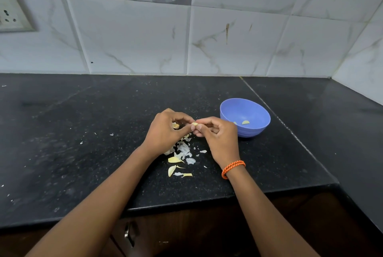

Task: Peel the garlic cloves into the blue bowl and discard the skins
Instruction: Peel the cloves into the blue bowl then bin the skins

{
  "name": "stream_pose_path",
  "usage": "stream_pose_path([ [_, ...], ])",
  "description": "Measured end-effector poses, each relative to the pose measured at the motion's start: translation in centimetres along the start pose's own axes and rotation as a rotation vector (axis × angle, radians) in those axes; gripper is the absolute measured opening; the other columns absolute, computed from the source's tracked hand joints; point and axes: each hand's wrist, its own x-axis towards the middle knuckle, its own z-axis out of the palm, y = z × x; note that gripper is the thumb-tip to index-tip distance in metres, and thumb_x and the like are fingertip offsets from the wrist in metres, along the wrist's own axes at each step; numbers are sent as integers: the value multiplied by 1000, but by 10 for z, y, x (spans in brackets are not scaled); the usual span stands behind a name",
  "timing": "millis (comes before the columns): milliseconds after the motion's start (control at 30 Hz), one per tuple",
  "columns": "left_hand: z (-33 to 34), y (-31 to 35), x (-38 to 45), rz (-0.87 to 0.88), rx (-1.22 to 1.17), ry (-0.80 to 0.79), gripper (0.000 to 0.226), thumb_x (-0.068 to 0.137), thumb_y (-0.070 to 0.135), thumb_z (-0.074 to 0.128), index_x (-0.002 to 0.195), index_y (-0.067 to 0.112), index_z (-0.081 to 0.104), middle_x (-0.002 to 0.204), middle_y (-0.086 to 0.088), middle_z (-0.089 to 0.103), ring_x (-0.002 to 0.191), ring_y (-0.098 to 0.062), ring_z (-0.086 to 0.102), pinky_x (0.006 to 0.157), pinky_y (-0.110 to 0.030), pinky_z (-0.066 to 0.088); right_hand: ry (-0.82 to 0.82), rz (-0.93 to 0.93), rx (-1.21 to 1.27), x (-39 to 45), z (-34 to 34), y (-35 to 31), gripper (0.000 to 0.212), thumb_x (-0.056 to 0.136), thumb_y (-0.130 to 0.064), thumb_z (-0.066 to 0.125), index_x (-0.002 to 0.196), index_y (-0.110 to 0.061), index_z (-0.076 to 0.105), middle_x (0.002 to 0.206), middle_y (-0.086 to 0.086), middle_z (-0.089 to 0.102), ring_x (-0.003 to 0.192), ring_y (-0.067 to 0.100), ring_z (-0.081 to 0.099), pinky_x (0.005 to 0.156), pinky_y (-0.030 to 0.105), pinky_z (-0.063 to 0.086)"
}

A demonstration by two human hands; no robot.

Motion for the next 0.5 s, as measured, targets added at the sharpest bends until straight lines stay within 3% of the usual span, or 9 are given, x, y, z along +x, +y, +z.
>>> stream_pose_path([
  [100, 2, 0, -1, 6, -2, 0, 3, 92, 31, 85, 93, 33, 85, 86, 16, 79, 99, -8, 67, 89, -36, 54, -14, 14, 4, 0, 1, 2, 8, 97, -1, 74, 103, -2, 80, 87, 6, 81, 81, 17, 81, 77, 28, 65],
  [233, 1, 5, -1, -22, -81, -7, 6, 90, 18, 87, 90, 24, 87, 76, 12, 77, 81, -11, 69, 75, -23, 51, -12, 35, 39, 0, 2, 3, 8, 97, 4, 71, 101, 2, 78, 86, 10, 81, 77, 20, 80, 74, 25, 64],
  [400, 2, 10, -2, -46, -165, -30, 9, 90, 12, 86, 90, 21, 87, 76, -3, 79, 75, -33, 71, 73, -39, 58, -12, 65, 85, 0, 0, 7, 9, 96, 4, 71, 99, 1, 79, 82, 11, 80, 76, 24, 80, 73, 28, 65],
  [500, 1, 10, -2, -62, -171, -43, 5, 89, 12, 87, 91, 17, 87, 78, 0, 80, 71, -19, 73, 68, -28, 58, -19, 82, 111, 1, -1, 7, 9, 96, 5, 70, 99, 2, 78, 81, 11, 80, 75, 26, 80, 73, 29, 65],
])
